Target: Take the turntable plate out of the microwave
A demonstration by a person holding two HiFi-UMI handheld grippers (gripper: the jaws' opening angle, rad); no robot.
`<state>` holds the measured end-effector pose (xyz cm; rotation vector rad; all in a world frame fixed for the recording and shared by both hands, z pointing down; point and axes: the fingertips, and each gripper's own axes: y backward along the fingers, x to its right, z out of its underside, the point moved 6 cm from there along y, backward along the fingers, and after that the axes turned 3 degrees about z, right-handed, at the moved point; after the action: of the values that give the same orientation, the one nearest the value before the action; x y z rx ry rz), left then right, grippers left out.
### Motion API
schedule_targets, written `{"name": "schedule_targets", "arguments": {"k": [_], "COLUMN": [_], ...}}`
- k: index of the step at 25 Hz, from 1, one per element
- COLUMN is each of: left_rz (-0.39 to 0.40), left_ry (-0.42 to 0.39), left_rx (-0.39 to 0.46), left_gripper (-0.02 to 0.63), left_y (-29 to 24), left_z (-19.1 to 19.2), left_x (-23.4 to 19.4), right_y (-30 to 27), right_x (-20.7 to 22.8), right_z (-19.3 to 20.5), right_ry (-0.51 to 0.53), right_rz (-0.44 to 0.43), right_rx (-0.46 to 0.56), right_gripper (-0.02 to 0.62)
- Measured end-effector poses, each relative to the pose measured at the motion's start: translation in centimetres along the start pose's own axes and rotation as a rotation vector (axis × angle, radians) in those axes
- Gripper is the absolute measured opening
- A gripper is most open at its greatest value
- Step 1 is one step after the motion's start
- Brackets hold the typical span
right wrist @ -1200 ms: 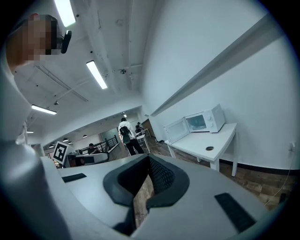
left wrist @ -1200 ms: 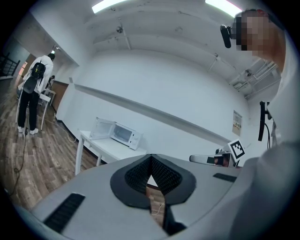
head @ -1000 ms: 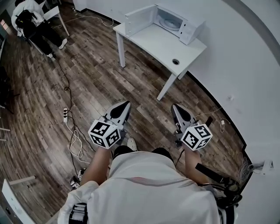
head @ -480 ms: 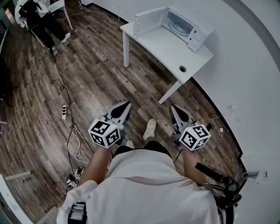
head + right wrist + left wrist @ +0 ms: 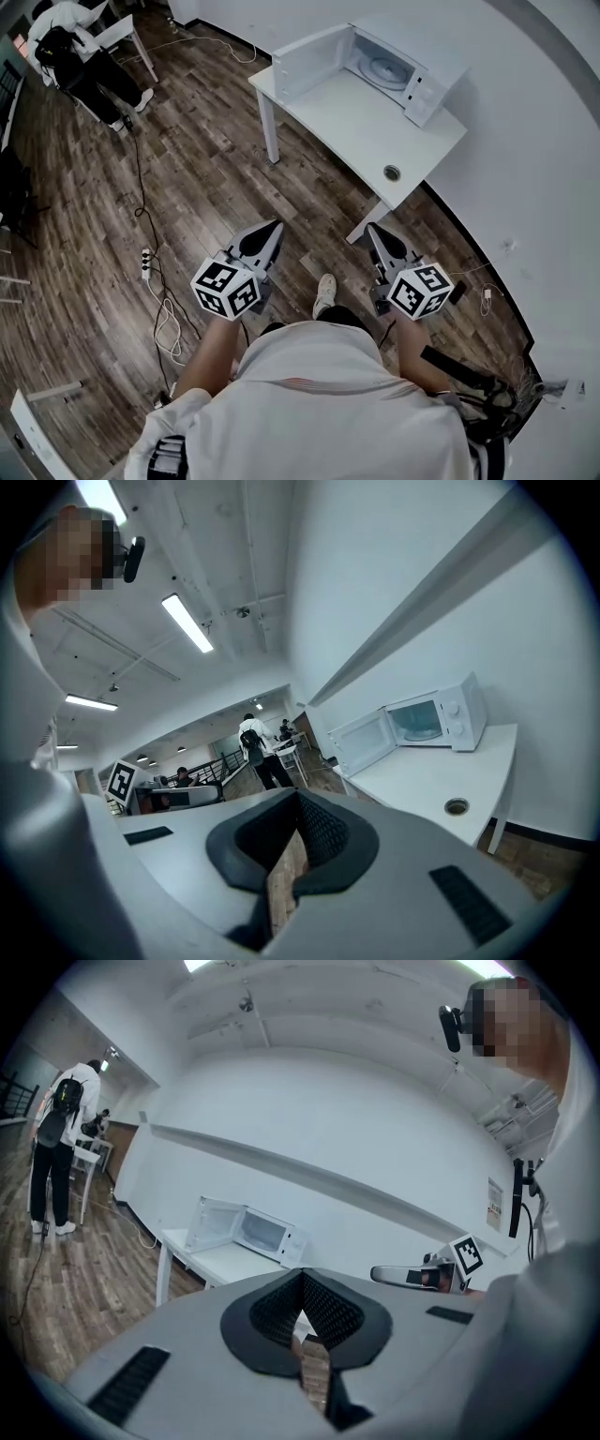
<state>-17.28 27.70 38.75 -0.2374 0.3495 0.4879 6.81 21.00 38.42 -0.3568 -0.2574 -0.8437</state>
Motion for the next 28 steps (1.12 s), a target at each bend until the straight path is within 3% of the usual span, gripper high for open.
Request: {"name": "schedule_targets", "arguments": {"k": [11, 17, 28], "left_rz": [-0.055, -0.097, -0.035], "left_ry": [-0.032, -0.024, -0.056], "left_rx": [0.001, -0.010, -0.027], "left_gripper": [0.011, 0.011, 0.011], "left_y": [-14.5, -18.9, -26.8], "left_z": [-4.5, -5.4, -7.6], "left_x": [-2.2, -3.5, -6.7], "right_y": [-7.1, -9.7, -13.2], "right_x": [13.6, 17.7, 23.5], "right_z": [-6.8, -8.1, -10.0], "right_ry": [-0.013, -0.045, -0.070], "right_rz": [-0.048, -0.077, -0.016], "right_rx": [-0.004, 0.002, 0.034], "right_gripper": [0.003, 0.003, 0.003]}}
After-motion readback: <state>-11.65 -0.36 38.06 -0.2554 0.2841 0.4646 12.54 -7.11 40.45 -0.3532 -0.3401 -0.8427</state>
